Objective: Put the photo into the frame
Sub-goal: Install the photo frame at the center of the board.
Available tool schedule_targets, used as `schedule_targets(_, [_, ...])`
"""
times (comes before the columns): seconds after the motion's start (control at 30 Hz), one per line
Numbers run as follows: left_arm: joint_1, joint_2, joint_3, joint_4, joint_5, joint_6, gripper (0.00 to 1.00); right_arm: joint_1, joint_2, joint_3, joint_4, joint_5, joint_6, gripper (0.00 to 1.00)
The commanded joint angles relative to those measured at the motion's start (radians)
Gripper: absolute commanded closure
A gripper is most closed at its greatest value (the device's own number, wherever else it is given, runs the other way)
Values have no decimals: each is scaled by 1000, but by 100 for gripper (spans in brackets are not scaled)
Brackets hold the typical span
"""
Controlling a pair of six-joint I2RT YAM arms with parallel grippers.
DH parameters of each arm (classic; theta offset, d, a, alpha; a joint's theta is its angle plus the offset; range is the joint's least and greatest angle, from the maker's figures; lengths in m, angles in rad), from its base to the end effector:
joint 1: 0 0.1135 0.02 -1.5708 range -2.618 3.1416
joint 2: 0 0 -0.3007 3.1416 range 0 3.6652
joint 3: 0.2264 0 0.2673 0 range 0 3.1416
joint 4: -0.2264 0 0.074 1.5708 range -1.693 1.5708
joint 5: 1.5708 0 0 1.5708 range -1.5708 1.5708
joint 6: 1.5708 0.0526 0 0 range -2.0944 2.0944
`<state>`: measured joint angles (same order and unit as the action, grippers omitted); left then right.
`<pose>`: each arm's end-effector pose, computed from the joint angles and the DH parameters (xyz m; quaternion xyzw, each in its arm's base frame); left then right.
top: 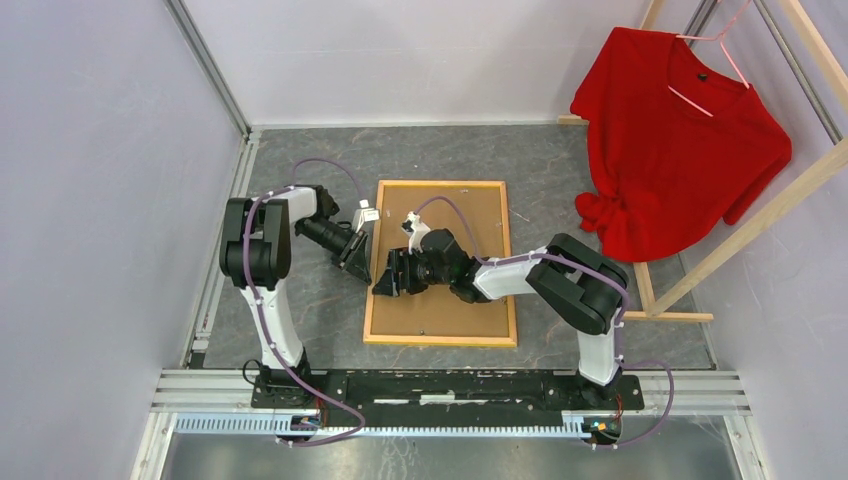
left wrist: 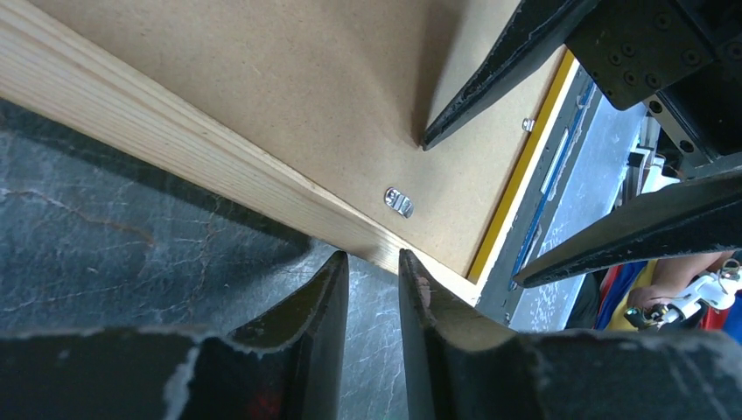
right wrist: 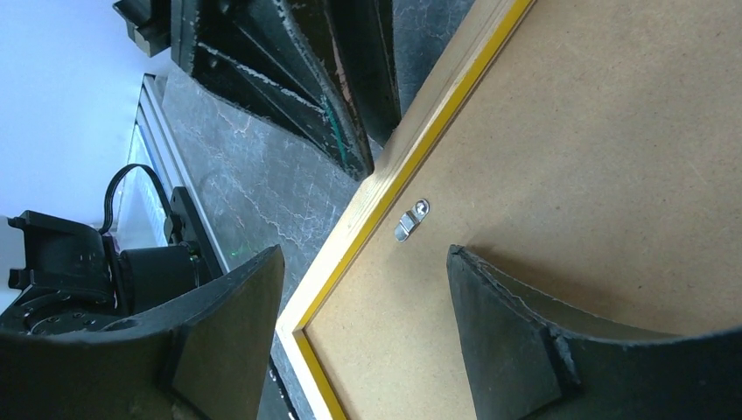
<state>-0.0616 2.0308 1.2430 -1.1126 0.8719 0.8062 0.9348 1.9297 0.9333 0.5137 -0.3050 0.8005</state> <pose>0.3417 -0.0614 0.1386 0.3131 0.8404 -0.4421 0.0130 0.2412 0.3533 0.1513 -0.1352 0.8385 0.4743 0.2317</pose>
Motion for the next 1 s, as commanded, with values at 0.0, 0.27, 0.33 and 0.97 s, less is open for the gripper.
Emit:
schedule_targets(0.0, [-3, 16, 15, 18, 30, -3, 67, 11, 25, 25, 6, -6, 0, 25])
schedule_targets(0.27, [-4, 37, 17, 38, 30, -23, 72, 25, 57, 55, 0, -23, -1, 25])
schedule_targets(0.33, [-5, 36, 15, 40, 29, -25, 72, 30, 64, 59, -3, -26, -3, 25])
schedule_targets(0.97, [-14, 32, 16, 42, 25, -31, 72, 35, 105, 81, -5, -28, 9, 27])
